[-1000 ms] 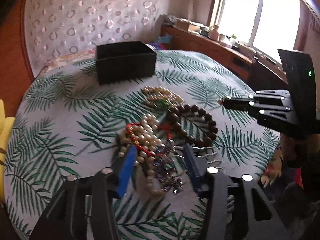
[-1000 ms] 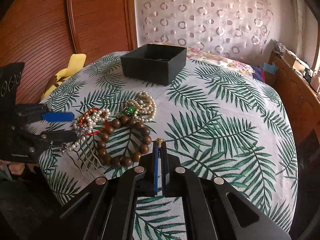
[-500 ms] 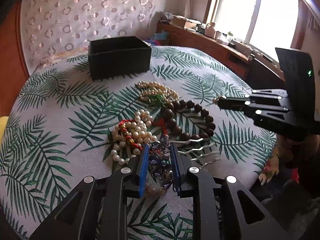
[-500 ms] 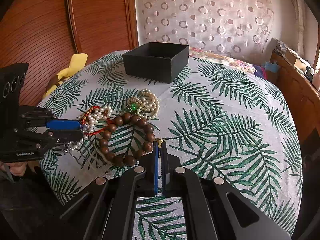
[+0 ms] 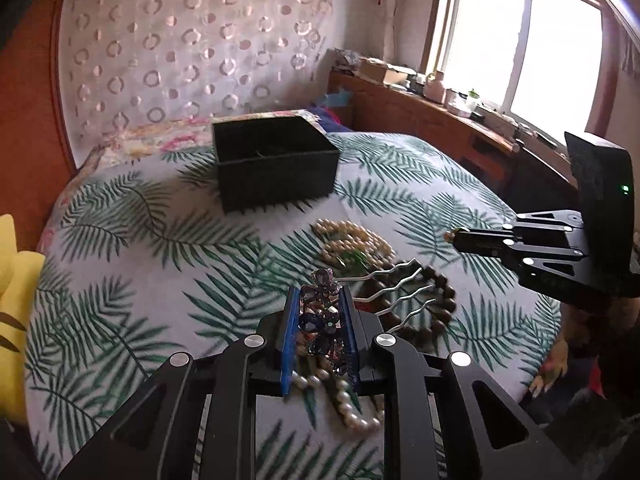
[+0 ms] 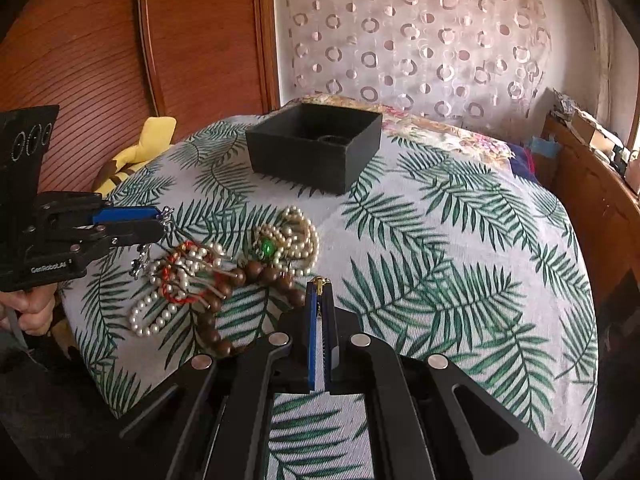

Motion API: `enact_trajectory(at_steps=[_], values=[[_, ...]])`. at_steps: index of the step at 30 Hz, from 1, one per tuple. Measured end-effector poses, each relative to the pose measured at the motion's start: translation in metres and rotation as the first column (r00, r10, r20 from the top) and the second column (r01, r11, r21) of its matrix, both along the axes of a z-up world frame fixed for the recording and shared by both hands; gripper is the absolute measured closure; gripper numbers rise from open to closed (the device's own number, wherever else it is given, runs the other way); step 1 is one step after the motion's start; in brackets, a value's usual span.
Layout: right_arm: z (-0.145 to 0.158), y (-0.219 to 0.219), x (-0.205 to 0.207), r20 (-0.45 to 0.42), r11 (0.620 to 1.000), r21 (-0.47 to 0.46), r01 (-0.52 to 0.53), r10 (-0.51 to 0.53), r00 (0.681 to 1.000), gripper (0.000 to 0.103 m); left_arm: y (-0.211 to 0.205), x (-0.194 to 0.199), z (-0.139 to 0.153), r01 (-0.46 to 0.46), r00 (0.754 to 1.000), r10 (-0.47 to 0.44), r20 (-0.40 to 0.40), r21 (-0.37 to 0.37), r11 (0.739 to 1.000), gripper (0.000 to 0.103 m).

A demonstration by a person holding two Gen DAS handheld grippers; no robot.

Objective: Organize jewelry
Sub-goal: 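Carry hair comb into black box with left tool while right drops pin in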

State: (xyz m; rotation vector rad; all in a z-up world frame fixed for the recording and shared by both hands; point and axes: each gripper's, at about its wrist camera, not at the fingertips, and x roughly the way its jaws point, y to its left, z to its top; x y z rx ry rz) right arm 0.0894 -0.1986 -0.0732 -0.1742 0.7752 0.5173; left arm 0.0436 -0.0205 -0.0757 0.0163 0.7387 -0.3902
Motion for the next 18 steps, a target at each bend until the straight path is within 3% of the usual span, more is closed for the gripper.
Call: enact_trajectory(at_steps=[18], values=[[0.031,0.034,0.082,0.083,0.998,0.054,-0.019,0.014,0.996,0.100,0.025,0.062,0.031,-0.101,0.989,0.099,0.106,0.013,0.995,0.085]])
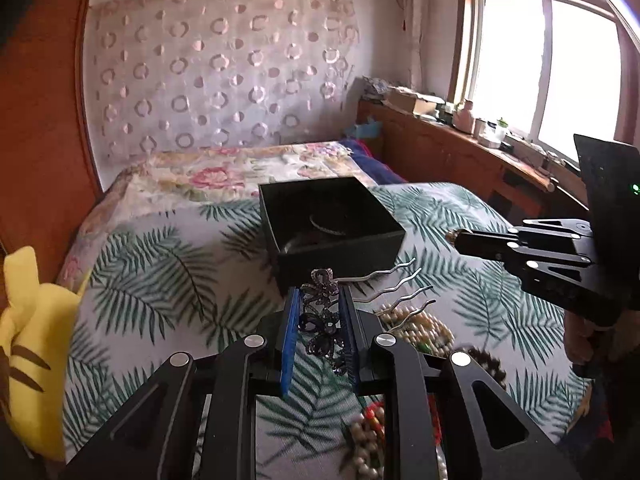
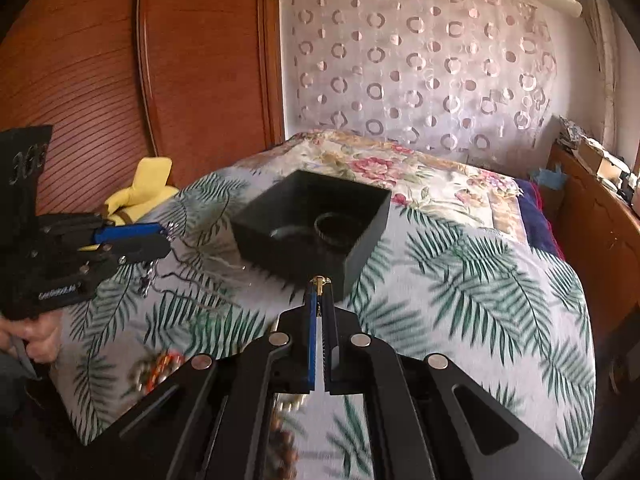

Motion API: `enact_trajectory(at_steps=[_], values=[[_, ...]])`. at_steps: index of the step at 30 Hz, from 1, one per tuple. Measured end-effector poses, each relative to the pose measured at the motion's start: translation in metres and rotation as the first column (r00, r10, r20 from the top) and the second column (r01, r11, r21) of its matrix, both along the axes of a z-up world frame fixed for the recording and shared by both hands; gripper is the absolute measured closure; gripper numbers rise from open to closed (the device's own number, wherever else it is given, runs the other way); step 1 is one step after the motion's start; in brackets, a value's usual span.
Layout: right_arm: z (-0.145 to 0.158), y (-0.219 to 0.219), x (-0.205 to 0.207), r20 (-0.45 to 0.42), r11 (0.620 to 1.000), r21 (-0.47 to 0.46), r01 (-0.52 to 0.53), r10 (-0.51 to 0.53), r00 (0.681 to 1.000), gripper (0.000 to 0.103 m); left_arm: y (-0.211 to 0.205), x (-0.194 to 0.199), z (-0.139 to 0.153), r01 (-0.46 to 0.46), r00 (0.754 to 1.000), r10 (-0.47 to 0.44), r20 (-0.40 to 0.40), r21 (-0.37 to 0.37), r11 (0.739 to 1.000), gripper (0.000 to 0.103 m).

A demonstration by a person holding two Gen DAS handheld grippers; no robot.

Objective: Organize jewelry
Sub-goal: 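Carry hair comb into black box with left tool while right drops pin in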

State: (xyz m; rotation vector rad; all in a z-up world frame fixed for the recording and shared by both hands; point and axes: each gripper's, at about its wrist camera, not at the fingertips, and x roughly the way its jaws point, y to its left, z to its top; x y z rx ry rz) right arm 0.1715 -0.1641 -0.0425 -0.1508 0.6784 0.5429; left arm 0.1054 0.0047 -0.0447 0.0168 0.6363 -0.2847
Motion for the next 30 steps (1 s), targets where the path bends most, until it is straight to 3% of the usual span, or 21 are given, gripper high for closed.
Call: enact_trajectory(at_steps=[13,24,27,30], values=[[-0.009,0.026,0.061,-0.047,1.000,0.009,-0.007,0.008,0.999,0.100,0.010,0.029,0.012,-0.048,0.998,0.048,0.027,0.005,0.999,0.084],[-0.018,0.033,0.073,-0.074,1.000,0.007,-0.022,0.023,0.997,0.099,0.009,0.056,0.015,-0.062,0.998,0.062,0.021,0.012,0.998,0.084],[-0.018,0.031,0.073,-0.070,1.000,0.010,-0.020,0.020,0.997,0.084,0.006,0.065,0.015,-0.065,0.998,0.065,0.018,0.018,0.998,0.084],[-0.019,0.029,0.073,-0.071,1.000,0.004,-0.018,0.019,0.997,0.083,0.003,0.075,0.016,-0.066,0.998,0.066,0.017,0.024,0.998,0.084]])
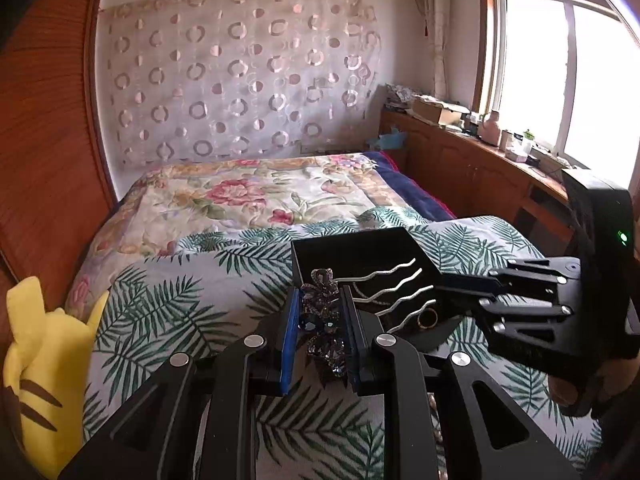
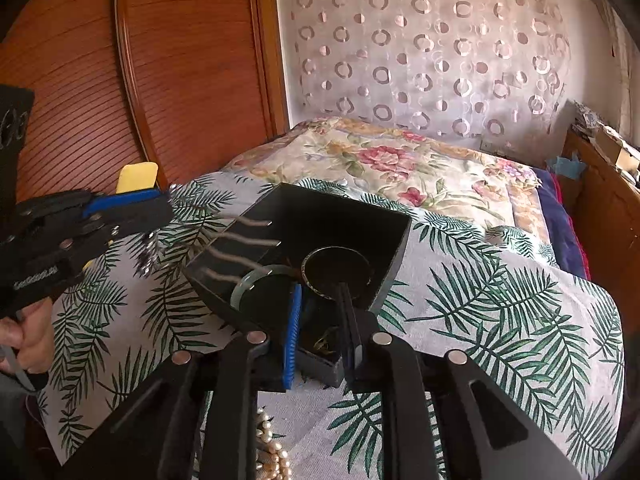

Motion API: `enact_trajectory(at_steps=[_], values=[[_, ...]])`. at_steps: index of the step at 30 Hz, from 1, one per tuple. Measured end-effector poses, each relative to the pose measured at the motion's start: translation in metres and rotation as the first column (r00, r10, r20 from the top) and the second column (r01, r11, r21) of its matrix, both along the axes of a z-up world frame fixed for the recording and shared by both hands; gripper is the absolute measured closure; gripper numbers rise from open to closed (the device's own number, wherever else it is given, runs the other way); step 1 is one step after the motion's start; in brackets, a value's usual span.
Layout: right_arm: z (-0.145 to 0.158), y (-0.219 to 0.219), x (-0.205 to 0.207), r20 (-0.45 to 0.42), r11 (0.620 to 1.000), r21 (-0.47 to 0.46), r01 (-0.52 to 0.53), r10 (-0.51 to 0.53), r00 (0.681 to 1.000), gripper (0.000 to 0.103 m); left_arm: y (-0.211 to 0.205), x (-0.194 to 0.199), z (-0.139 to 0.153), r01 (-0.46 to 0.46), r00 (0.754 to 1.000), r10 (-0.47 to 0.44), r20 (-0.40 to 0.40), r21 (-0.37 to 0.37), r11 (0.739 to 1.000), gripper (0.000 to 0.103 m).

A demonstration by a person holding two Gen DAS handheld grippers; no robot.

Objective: Organize jewelry
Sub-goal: 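Carry hair comb into black box with left tool while right drops pin in, then withdraw both tools from the box back toward the jewelry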

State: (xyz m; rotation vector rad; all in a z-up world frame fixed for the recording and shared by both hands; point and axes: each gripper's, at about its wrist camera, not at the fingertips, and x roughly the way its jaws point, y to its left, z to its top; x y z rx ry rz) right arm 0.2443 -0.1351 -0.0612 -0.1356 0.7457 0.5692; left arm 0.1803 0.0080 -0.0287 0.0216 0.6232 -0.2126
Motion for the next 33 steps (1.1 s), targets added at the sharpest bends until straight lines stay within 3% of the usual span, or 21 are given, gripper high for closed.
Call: enact_trajectory(at_steps=[17,24,30,33], values=[[0.011,-0.037,-0.042,0.021,0.998,0.050,0.036,-0.038,0.999,0.083,-0.026,0.049,-0.019,-0.001,0.998,0.004,-0.055,0.055,0.998,0.084],[0.009,-0.044,-0.057,0.017,0.998,0.052,0.041,-0.042,0.999,0.083,-0.027,0.049,-0.023,0.002,0.998,0.001,-0.061,0.059,0.998,0.081],[-0.003,-0.049,-0.085,0.000,0.999,0.040,0.029,-0.029,1.000,0.083,-0.022,0.030,-0.019,0.004,0.999,-0.003,-0.037,0.048,0.999,0.060],[-0.012,-0.050,-0.099,-0.011,0.999,0.031,0.029,-0.029,1.000,0.083,-0.017,0.011,-0.018,0.001,1.000,0.000,-0.019,0.047,0.999,0.040]])
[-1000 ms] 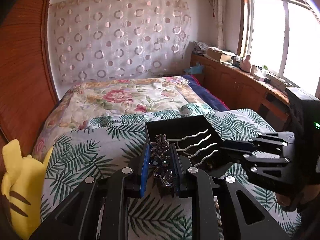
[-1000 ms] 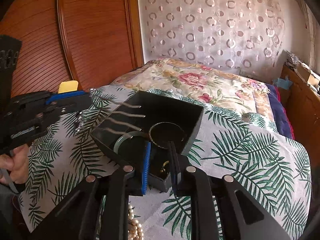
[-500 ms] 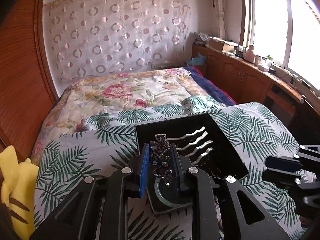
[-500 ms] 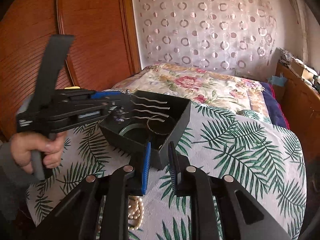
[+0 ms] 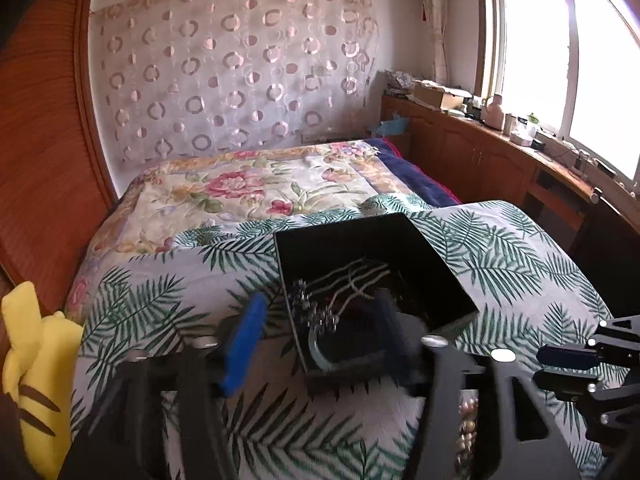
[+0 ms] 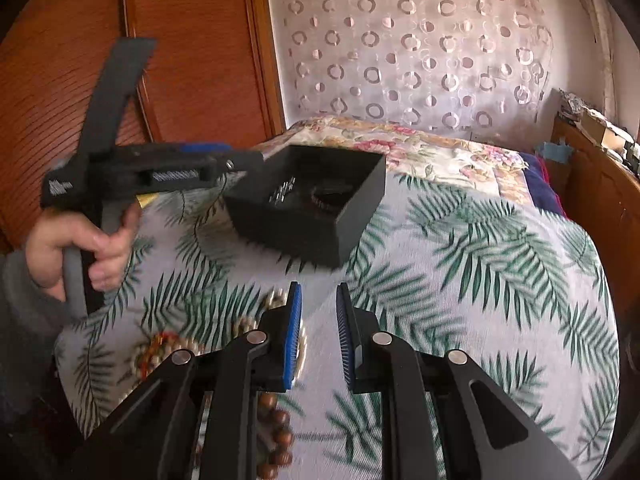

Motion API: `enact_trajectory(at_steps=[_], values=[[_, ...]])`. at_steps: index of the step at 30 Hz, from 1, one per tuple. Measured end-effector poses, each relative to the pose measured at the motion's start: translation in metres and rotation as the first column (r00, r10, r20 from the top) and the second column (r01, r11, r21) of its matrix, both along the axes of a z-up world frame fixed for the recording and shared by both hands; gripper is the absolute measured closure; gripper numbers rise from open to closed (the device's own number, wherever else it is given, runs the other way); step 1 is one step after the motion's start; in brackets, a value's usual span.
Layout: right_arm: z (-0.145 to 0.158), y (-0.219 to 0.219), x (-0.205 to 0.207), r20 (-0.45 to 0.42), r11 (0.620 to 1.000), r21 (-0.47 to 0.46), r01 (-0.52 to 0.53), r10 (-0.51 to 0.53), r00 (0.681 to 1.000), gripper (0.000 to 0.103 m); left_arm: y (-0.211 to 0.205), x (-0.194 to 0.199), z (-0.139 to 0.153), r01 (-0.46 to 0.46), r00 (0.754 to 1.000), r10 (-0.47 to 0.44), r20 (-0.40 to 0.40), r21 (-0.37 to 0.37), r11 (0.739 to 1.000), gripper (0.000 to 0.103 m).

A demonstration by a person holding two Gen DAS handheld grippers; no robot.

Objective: Organize jewelry
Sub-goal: 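Withdraw both tools from the box back toward the jewelry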

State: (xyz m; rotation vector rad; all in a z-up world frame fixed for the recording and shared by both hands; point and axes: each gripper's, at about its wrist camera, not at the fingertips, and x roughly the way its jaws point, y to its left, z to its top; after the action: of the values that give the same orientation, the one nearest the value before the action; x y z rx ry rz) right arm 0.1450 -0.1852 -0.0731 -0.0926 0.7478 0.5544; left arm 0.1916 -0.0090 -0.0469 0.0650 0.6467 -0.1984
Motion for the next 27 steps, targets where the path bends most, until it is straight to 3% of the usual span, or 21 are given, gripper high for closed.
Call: enact_trajectory(at_steps=[3,5,8,23,27], values=[[-0.008,-0.002,-0.013,-0.022,1.000,-0.005,-0.001,0.001,1.000,0.083,0.002,-0.019,0.002,0.000,1.000,0.000,0.021,0.000,1.000,0.028],[-0.012,-0.003,-0.018,-0.036,1.000,-0.007,-0.006,0.005,0.999,0.083,0.005,-0.031,0.003,-0.004,0.999,0.004,0.036,-0.011,1.000,0.015],[-0.018,-0.004,-0.026,-0.055,1.000,-0.014,-0.015,0.015,0.998,0.083,0.011,-0.048,0.003,-0.014,0.999,0.015,0.049,-0.020,1.000,0.008],[-0.031,0.003,-0.049,-0.103,0.996,-0.071,-0.049,0.042,0.994,0.083,0.027,-0.106,-0.017,-0.030,1.000,0.030,-0.003,-0.023,0.999,0.008],[-0.036,0.002,-0.052,-0.109,0.995,-0.093,-0.042,0.032,0.994,0.078,0.031,-0.114,-0.028,-0.031,0.999,0.030,-0.040,-0.027,0.999,0.008]])
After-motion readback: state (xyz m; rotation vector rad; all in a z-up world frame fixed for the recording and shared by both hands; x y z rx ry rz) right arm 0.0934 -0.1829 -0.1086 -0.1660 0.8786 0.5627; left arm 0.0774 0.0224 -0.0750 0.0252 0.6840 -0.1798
